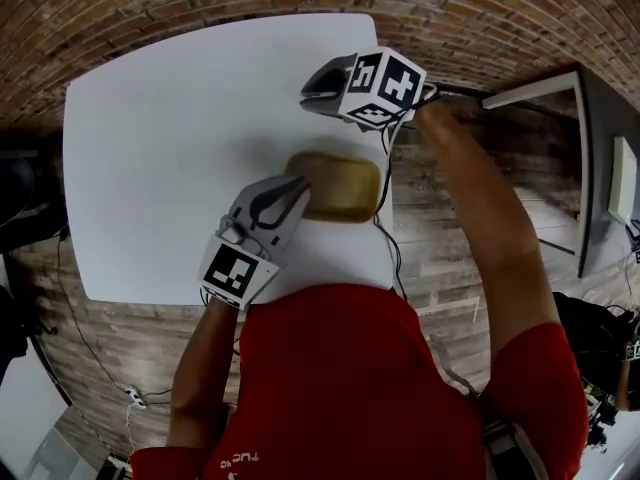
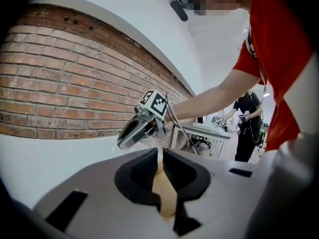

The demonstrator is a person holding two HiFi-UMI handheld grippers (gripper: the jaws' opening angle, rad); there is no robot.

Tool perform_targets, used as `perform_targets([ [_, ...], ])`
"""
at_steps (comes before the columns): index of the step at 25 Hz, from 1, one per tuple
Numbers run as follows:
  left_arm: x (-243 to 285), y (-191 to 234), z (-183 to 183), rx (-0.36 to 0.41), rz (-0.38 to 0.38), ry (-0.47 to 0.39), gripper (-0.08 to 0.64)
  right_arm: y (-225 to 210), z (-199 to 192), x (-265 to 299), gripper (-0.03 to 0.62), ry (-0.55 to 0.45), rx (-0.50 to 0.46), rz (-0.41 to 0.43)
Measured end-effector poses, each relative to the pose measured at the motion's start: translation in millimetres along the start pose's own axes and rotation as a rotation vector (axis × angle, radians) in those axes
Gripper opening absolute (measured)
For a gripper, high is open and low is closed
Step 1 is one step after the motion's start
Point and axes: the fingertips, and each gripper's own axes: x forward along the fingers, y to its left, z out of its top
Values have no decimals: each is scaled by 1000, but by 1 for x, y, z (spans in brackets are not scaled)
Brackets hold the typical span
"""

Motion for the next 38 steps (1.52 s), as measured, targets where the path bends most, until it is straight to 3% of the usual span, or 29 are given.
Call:
perform_targets([
  [4, 0, 6, 2, -34, 36, -10, 31, -8, -4, 3, 62, 24, -16, -49],
  [8, 3, 8, 6, -39, 62, -21, 26, -17, -11, 0, 107, 29, -46, -122],
  [13, 3, 10, 17, -31, 90, -46, 26, -23, -3, -17, 149, -40, -77, -218],
  [17, -4, 12, 33, -42, 129, -83, 25, -3, 29, -52, 146, -200, -116, -269],
  [23, -20, 12, 73, -26, 174, -174, 23, 63, 78, -122, 73, -558, -156, -406],
  [26, -28, 8, 94, 2, 181, -222, 21, 94, 93, -150, 61, -718, -93, -481],
  [29, -33, -4, 112, 43, 165, -258, 20, 120, 96, -167, 54, -803, -18, -552],
  [33, -36, -19, 123, 71, 145, -277, 17, 149, 91, -173, 49, -839, 59, -598],
  [38, -38, -34, 122, 76, 122, -282, 15, 169, 71, -163, 48, -813, 134, -634],
])
